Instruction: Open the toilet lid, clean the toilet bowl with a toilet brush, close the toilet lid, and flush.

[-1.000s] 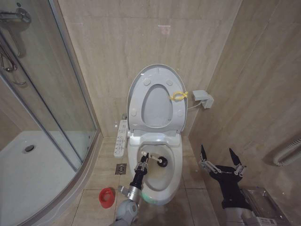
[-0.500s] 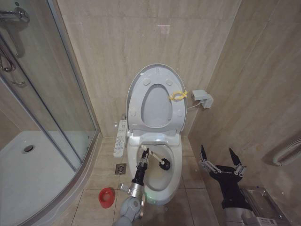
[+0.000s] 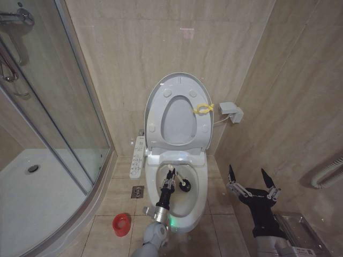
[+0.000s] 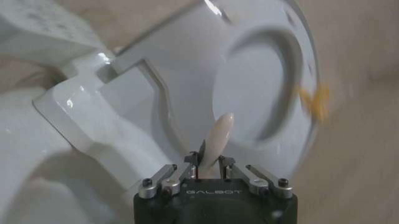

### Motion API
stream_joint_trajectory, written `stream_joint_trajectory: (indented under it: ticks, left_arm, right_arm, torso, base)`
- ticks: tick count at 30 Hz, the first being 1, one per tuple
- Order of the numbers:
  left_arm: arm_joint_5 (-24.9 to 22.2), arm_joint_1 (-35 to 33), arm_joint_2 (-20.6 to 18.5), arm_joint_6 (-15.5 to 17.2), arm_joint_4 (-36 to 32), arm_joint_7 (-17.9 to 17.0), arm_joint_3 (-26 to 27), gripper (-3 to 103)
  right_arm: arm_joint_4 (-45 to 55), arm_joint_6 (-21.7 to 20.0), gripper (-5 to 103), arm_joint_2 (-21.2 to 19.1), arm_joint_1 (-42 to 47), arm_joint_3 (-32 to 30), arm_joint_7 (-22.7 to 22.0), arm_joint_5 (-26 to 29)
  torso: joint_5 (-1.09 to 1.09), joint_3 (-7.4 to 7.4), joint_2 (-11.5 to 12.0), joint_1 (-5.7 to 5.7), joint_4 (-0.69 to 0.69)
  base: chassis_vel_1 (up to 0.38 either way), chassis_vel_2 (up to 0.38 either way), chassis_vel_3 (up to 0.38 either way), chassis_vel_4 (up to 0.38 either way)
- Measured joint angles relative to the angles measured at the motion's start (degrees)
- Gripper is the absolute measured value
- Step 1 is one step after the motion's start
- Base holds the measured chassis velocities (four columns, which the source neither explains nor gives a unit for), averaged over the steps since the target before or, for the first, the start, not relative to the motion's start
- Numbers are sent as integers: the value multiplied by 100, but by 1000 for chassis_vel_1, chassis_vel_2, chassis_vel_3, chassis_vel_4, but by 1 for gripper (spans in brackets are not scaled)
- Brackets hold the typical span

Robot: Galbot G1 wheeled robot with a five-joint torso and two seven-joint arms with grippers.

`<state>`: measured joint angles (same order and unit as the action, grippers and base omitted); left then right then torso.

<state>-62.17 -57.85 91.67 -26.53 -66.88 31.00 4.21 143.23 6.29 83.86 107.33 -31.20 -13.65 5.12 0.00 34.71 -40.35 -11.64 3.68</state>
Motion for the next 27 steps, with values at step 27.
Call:
stream_joint_trajectory:
  ticks: [27]
  left_arm:
    - [402,-727,-917,105,-1746,-892,18,20]
  right_arm:
    - [0,0,100,0,0,0,0,0]
  torso:
    - [-2,-2,-1,1,1]
  base:
    - [0,0,0,0]
